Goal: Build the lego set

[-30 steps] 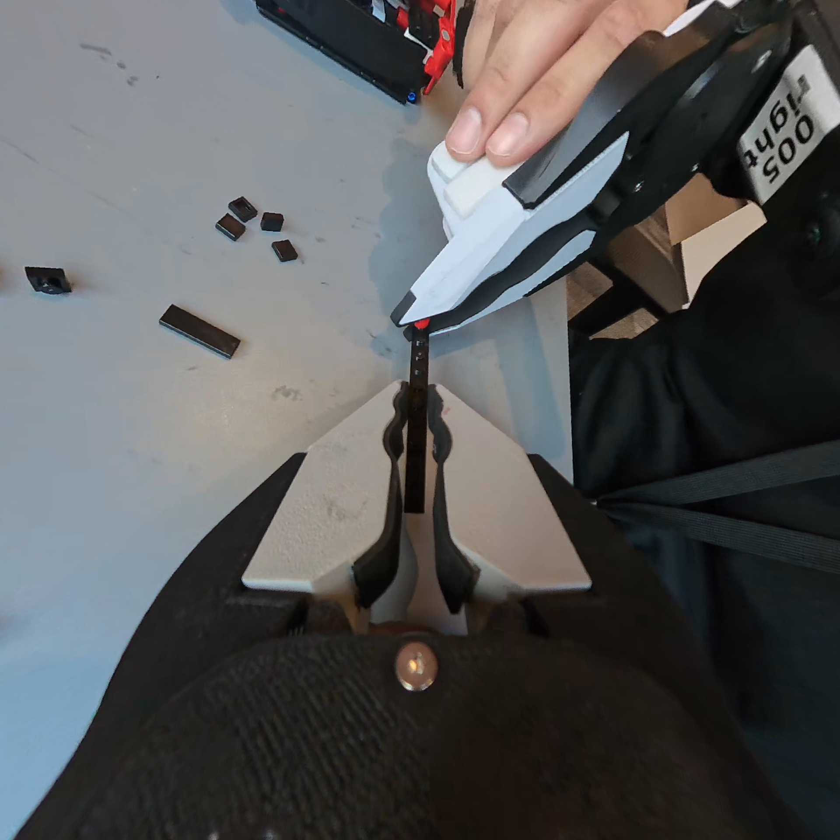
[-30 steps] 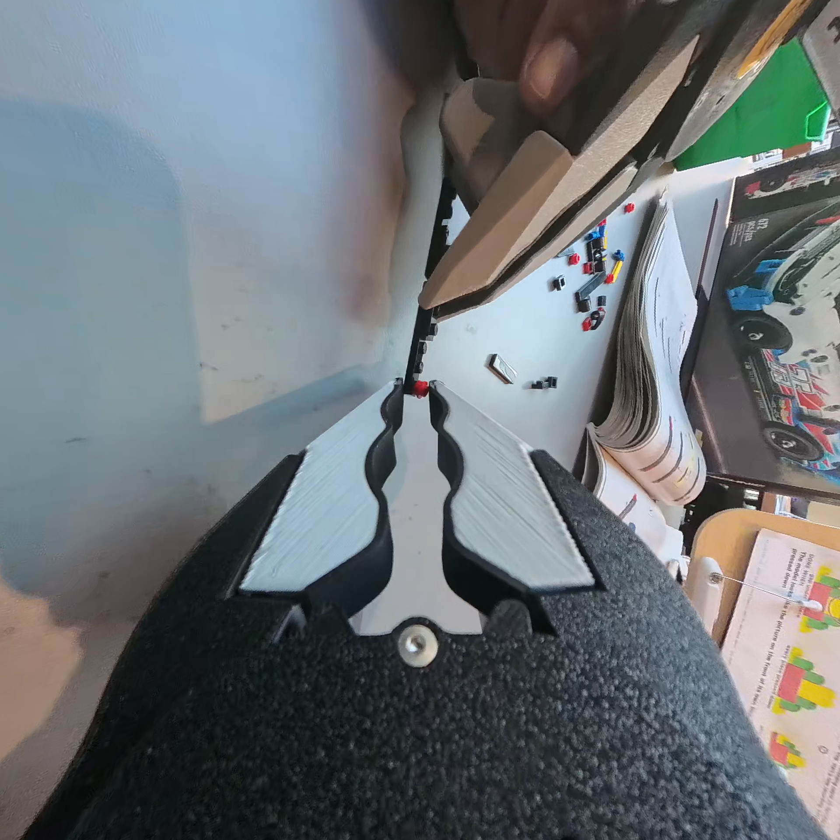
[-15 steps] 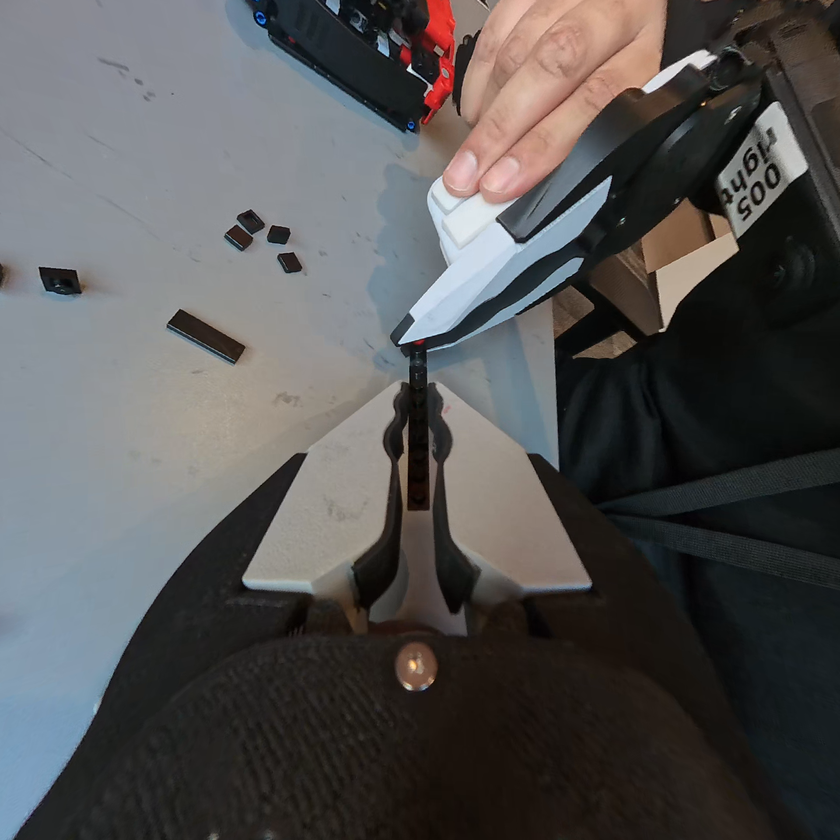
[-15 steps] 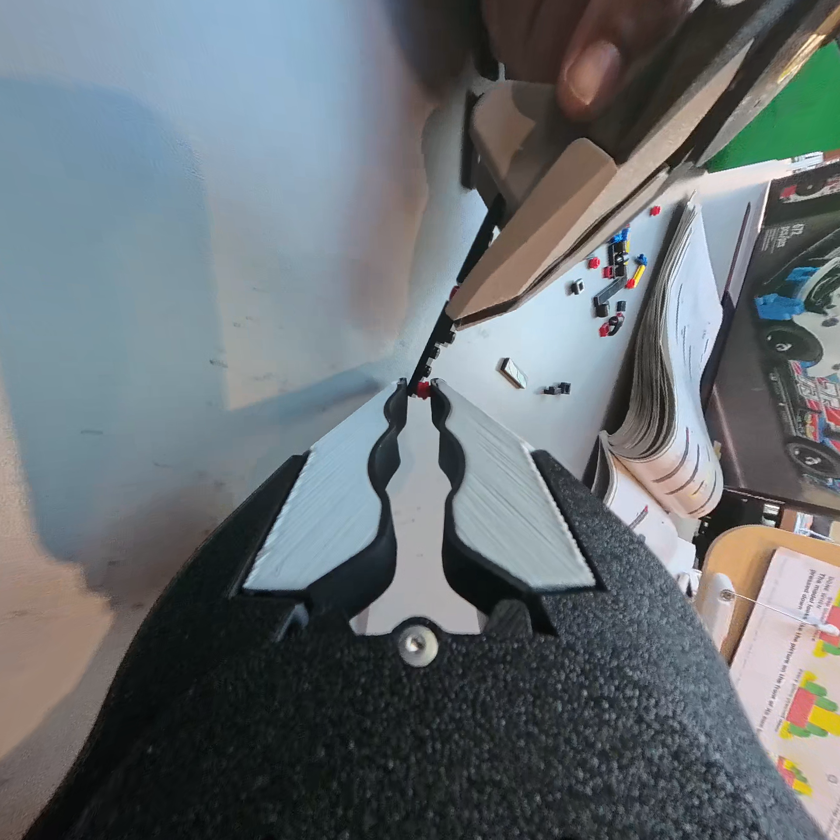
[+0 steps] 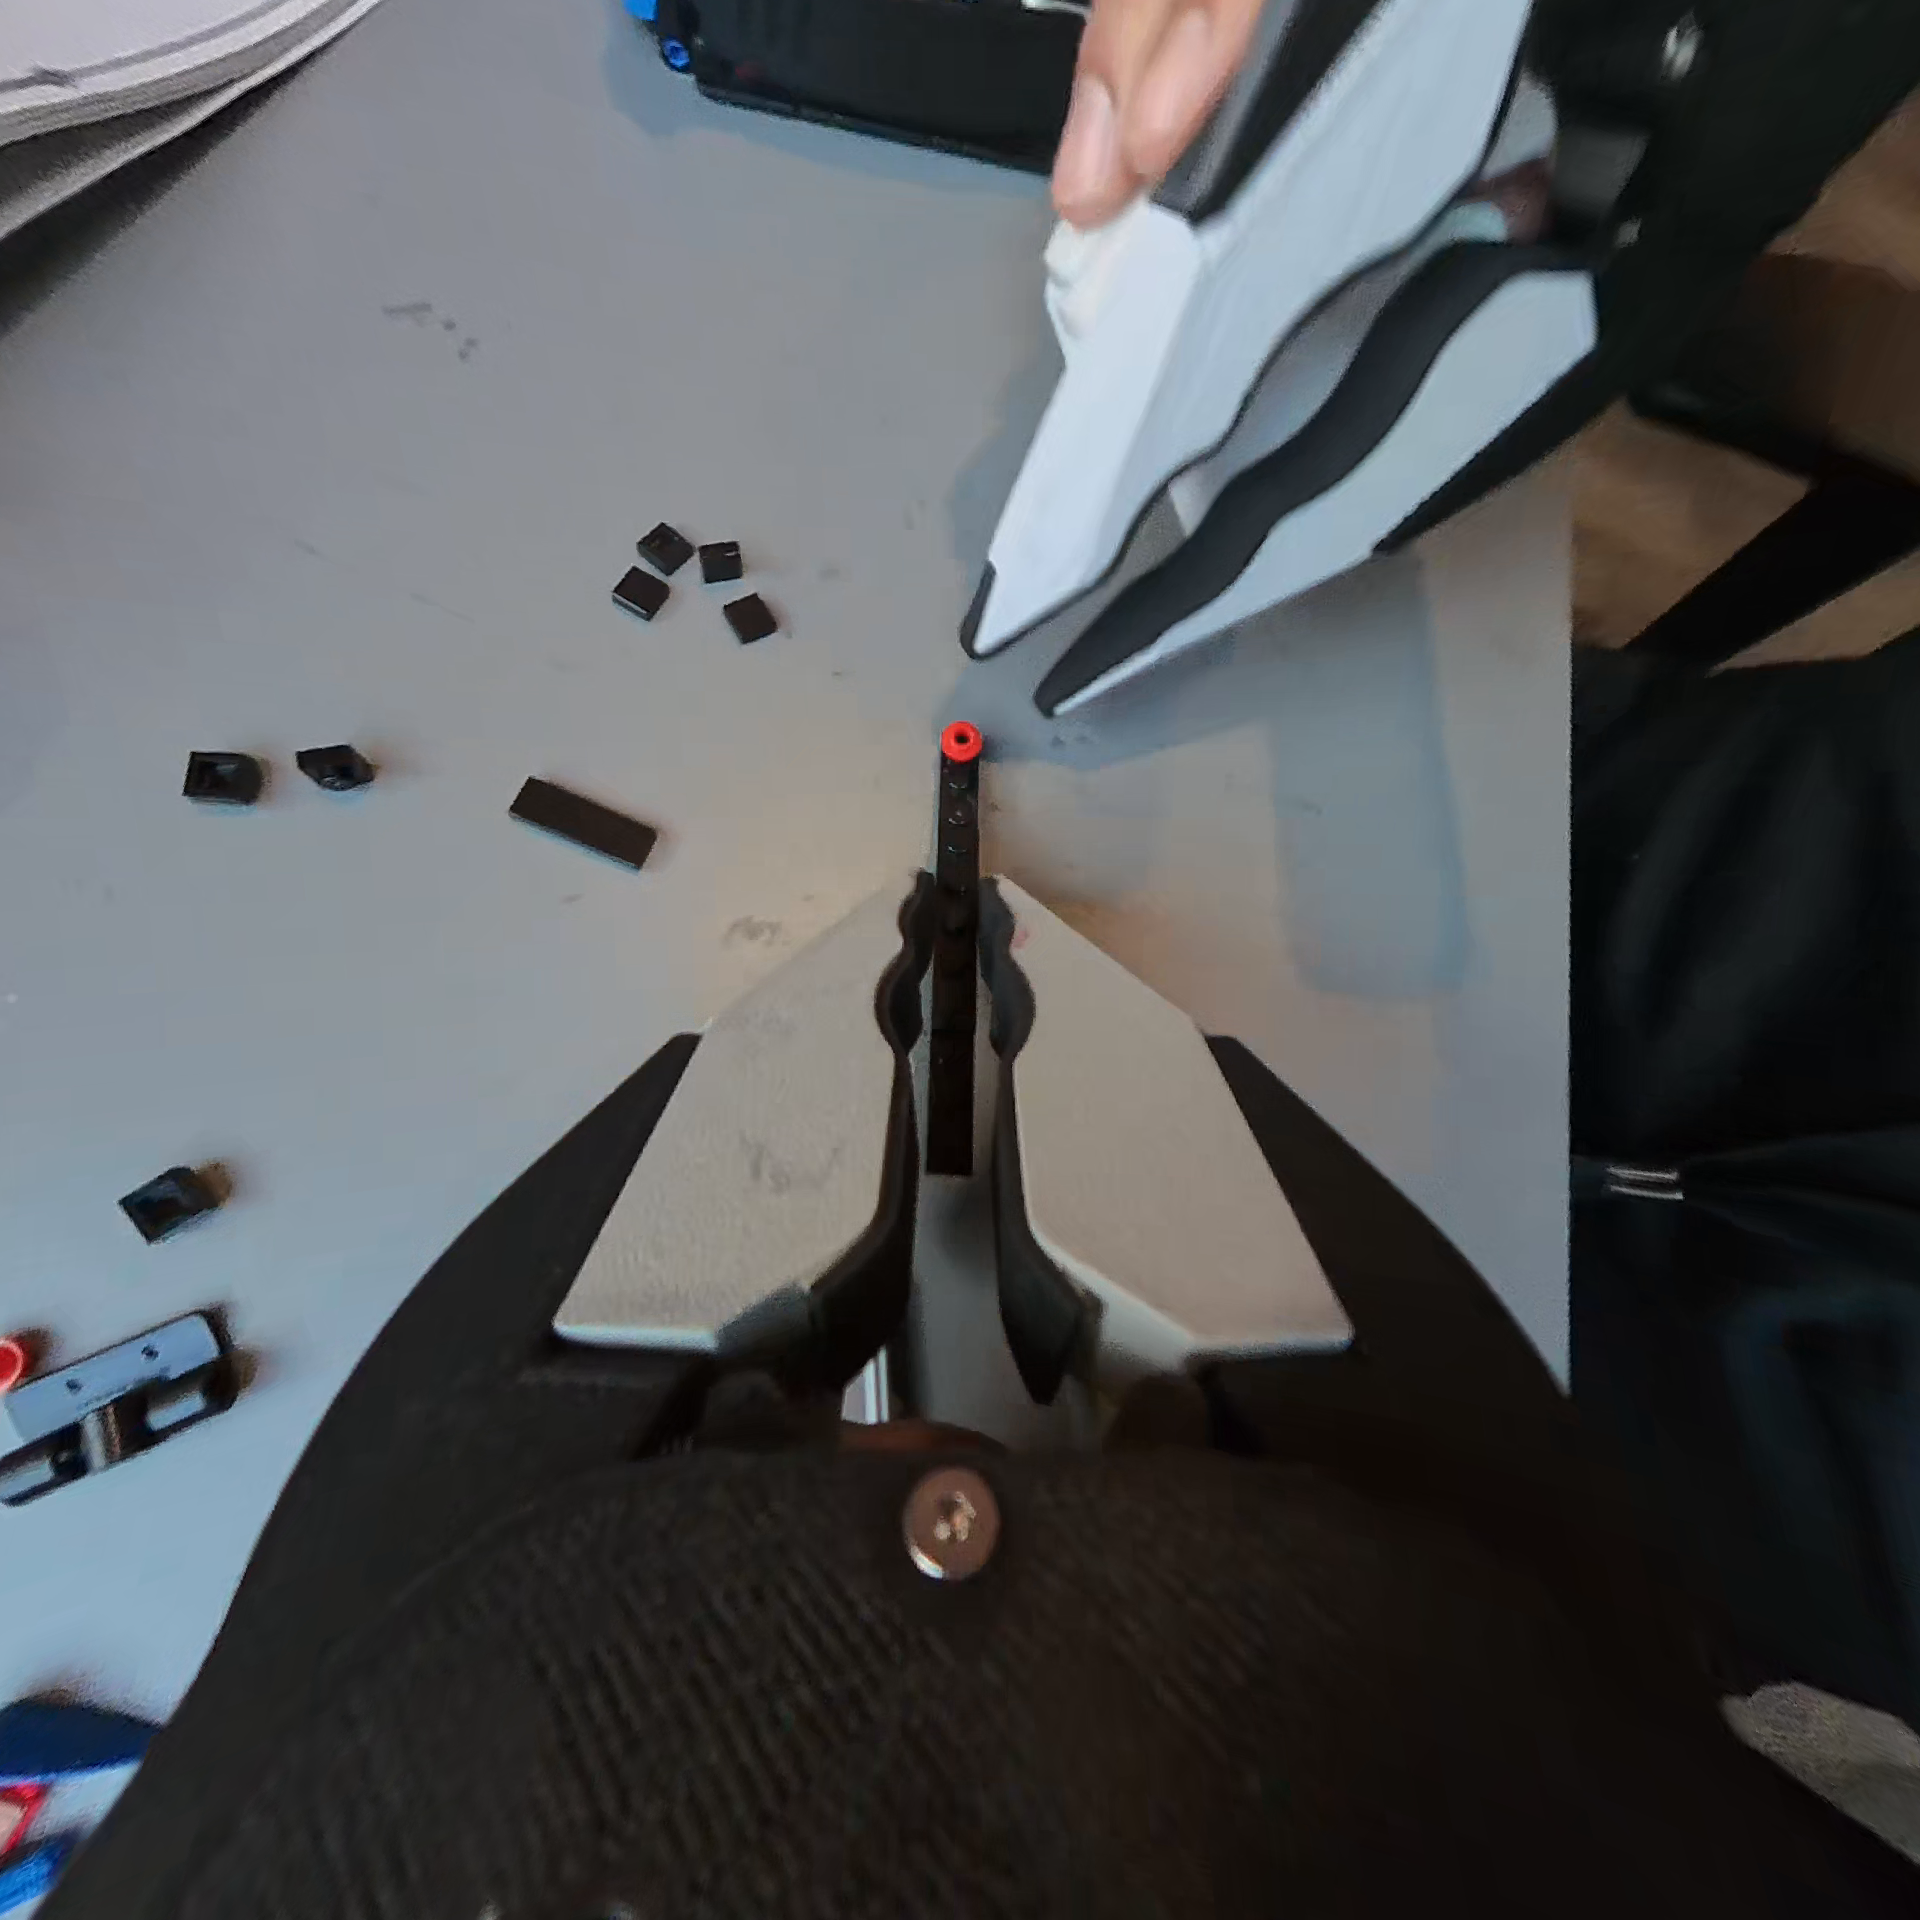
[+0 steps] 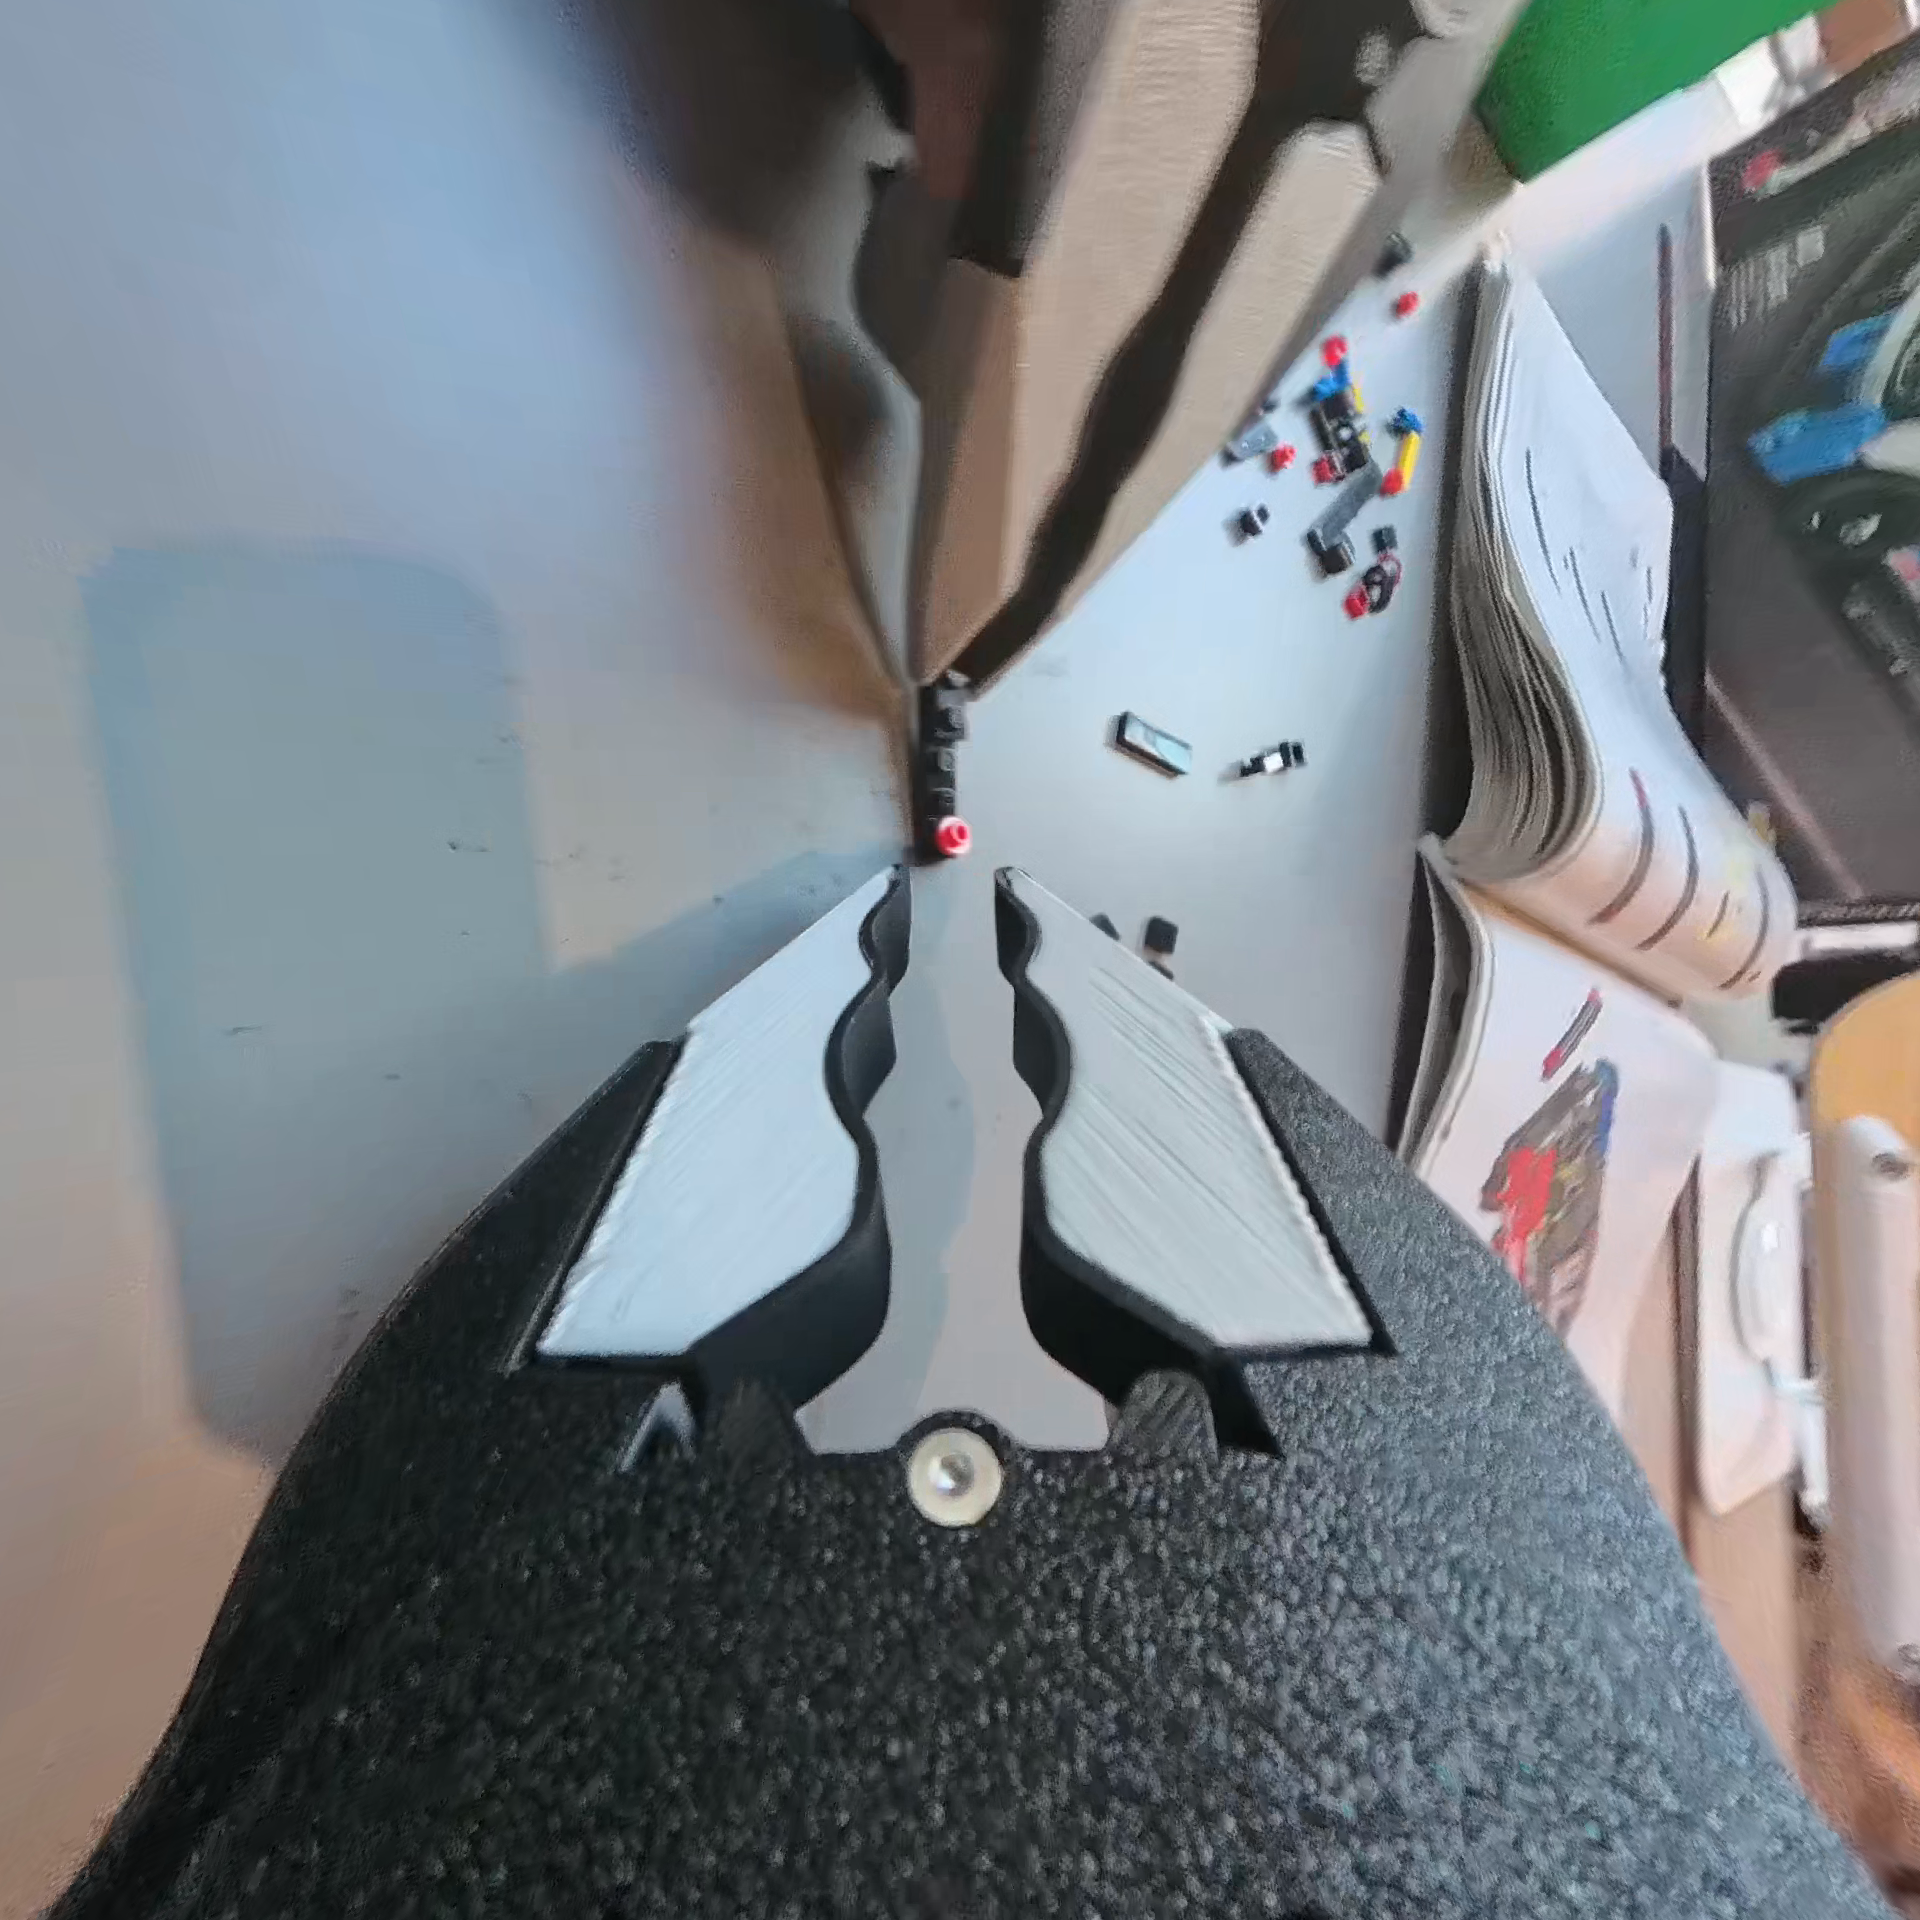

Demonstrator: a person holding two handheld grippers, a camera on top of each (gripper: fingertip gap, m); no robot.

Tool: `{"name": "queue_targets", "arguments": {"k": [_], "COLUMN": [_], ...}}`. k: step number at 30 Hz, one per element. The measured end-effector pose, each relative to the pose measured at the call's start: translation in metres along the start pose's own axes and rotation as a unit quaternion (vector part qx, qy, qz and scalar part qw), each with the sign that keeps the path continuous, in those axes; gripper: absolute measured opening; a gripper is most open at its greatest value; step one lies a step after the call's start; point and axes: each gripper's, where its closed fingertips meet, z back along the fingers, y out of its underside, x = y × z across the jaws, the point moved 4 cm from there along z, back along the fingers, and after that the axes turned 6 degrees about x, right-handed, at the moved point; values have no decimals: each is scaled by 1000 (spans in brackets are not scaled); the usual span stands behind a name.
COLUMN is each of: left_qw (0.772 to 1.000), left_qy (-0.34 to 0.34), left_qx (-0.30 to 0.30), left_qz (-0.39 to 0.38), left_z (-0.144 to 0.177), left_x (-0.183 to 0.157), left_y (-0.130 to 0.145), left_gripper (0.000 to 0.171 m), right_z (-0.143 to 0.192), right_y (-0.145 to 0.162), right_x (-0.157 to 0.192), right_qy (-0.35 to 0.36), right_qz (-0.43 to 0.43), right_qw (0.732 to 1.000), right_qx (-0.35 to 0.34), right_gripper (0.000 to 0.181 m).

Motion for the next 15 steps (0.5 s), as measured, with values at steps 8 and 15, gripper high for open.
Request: {"name": "queue_targets", "arguments": {"k": [8, 15], "left_qw": [999, 998], "left_qy": [-35, -27], "left_qx": [18, -61], "left_qz": [-22, 12], "left_z": [-1, 79], "left_x": [0, 25], "left_y": [2, 10], "left_gripper": [18, 19], "right_z": [11, 29], "right_y": [5, 15], "right_x": [-6, -18], "right_qy": [1, 42], "right_qz": [-122, -193], "right_qw": [992, 980], "right_qx": [-30, -34], "right_gripper": [11, 10]}}
